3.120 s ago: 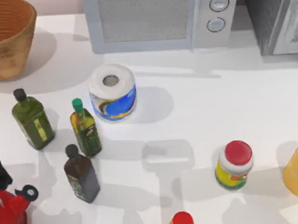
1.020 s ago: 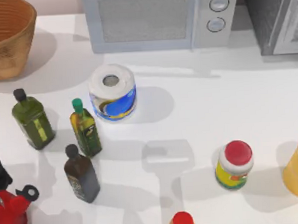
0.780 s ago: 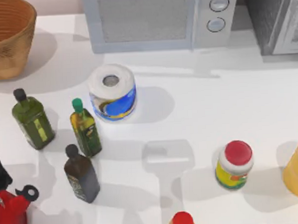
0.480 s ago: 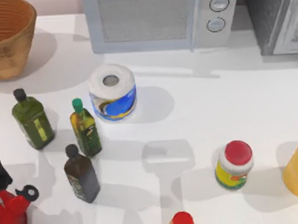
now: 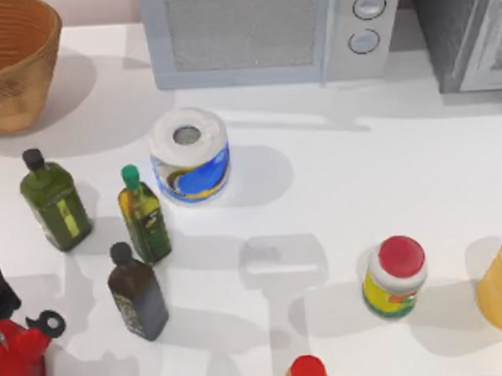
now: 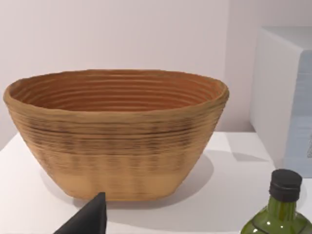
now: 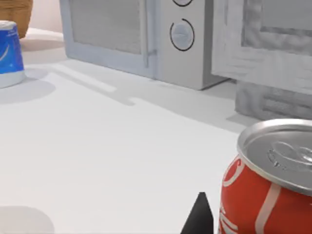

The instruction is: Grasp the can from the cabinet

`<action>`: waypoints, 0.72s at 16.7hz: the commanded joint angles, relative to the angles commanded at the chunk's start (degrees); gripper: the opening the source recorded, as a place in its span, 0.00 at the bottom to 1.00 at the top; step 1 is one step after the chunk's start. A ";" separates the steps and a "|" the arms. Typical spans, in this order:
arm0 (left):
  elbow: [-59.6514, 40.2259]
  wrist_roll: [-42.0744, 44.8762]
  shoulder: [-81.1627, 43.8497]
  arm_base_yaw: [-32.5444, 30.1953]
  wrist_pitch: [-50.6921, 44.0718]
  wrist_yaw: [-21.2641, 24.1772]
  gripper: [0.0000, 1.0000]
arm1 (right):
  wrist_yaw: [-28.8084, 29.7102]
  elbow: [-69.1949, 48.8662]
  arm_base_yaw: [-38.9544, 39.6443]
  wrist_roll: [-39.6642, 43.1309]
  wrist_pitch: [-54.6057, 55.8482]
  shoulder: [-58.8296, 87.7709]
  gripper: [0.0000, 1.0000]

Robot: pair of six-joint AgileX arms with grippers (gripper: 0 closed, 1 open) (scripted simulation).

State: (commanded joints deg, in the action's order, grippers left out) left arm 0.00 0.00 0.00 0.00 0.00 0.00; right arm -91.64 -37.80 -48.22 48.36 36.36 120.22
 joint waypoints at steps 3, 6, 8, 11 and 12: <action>0.00 0.00 0.00 0.00 0.00 0.00 1.00 | -0.67 -2.90 -0.03 14.48 -16.15 -0.68 0.00; 0.00 0.00 0.00 0.00 0.00 0.00 1.00 | -1.14 -6.39 -0.18 30.54 -34.13 -0.56 0.00; 0.00 0.00 0.00 0.00 0.00 0.00 1.00 | -1.32 -8.89 -0.31 41.74 -46.71 0.08 0.00; 0.00 0.00 0.00 0.00 0.00 0.00 1.00 | -1.46 -12.68 -0.40 58.71 -65.66 1.94 0.00; 0.00 0.00 0.00 0.00 0.00 0.00 1.00 | -1.48 -13.92 -0.38 64.29 -71.85 2.79 0.00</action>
State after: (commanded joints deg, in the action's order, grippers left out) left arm 0.00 0.00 0.00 0.00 0.00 0.00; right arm -93.13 -51.72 -48.60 112.65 -35.49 123.00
